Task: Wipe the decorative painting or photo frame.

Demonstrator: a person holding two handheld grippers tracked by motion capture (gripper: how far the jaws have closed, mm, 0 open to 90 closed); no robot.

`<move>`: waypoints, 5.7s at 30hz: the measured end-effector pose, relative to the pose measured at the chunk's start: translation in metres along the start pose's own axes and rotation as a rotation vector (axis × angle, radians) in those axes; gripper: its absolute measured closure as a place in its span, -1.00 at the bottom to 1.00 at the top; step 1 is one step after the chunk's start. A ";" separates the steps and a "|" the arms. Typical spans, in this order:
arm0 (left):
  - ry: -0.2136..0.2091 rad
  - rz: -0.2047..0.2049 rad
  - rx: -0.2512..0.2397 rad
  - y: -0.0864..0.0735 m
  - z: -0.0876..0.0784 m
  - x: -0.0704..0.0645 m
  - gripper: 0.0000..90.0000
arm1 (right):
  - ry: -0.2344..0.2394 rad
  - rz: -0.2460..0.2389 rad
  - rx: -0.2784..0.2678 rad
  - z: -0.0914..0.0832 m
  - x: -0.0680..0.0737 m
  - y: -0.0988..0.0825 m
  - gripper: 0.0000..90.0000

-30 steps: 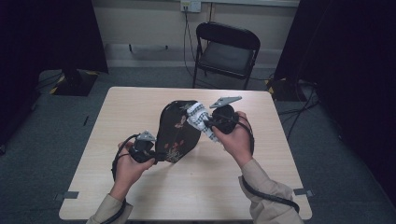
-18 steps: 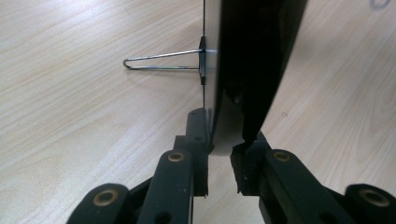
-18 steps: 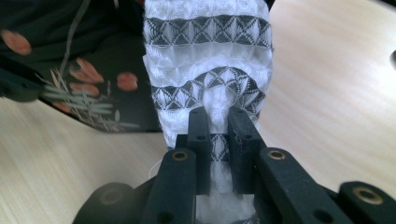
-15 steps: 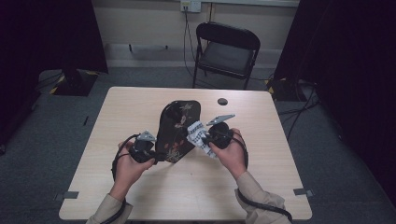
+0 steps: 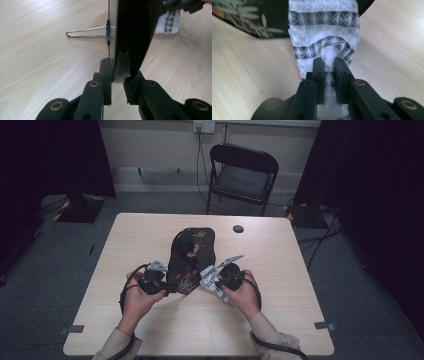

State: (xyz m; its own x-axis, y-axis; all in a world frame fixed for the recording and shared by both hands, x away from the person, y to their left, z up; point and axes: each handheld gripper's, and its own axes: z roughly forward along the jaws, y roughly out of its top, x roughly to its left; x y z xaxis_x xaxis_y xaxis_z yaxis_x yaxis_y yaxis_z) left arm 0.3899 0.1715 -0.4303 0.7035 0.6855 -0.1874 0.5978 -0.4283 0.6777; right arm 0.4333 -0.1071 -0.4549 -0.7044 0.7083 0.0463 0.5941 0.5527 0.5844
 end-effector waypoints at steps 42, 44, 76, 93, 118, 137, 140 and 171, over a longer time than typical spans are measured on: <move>-0.023 0.051 0.017 0.007 0.006 -0.002 0.75 | -0.038 -0.051 -0.199 -0.095 -0.001 0.071 0.81; -0.030 0.058 0.023 0.008 0.007 -0.004 0.75 | -0.039 -0.045 -0.188 -0.091 -0.003 0.065 0.81; -0.049 0.068 0.017 0.011 0.012 -0.010 0.75 | -0.013 0.033 0.012 -0.011 -0.015 -0.021 0.81; -0.047 0.067 0.015 0.011 0.013 -0.010 0.75 | -0.095 -0.048 -0.190 -0.124 -0.017 0.063 0.81; -0.052 0.072 0.020 0.011 0.012 -0.010 0.75 | -0.047 -0.021 -0.161 -0.079 -0.007 0.058 0.81; -0.050 0.075 0.021 0.011 0.012 -0.010 0.75 | 0.003 0.014 -0.045 -0.019 -0.001 0.003 0.81; -0.052 0.069 0.012 0.011 0.013 -0.009 0.75 | 0.011 0.018 -0.024 -0.013 -0.001 -0.005 0.81; -0.050 0.067 0.013 0.011 0.013 -0.009 0.75 | -0.060 -0.050 -0.244 -0.119 0.006 0.083 0.81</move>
State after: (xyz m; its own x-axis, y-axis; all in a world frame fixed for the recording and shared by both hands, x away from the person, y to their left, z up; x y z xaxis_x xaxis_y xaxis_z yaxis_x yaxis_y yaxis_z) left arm 0.3950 0.1526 -0.4307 0.7601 0.6251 -0.1772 0.5536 -0.4802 0.6804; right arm 0.4318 -0.1098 -0.3097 -0.7022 0.7113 -0.0310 0.4428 0.4704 0.7633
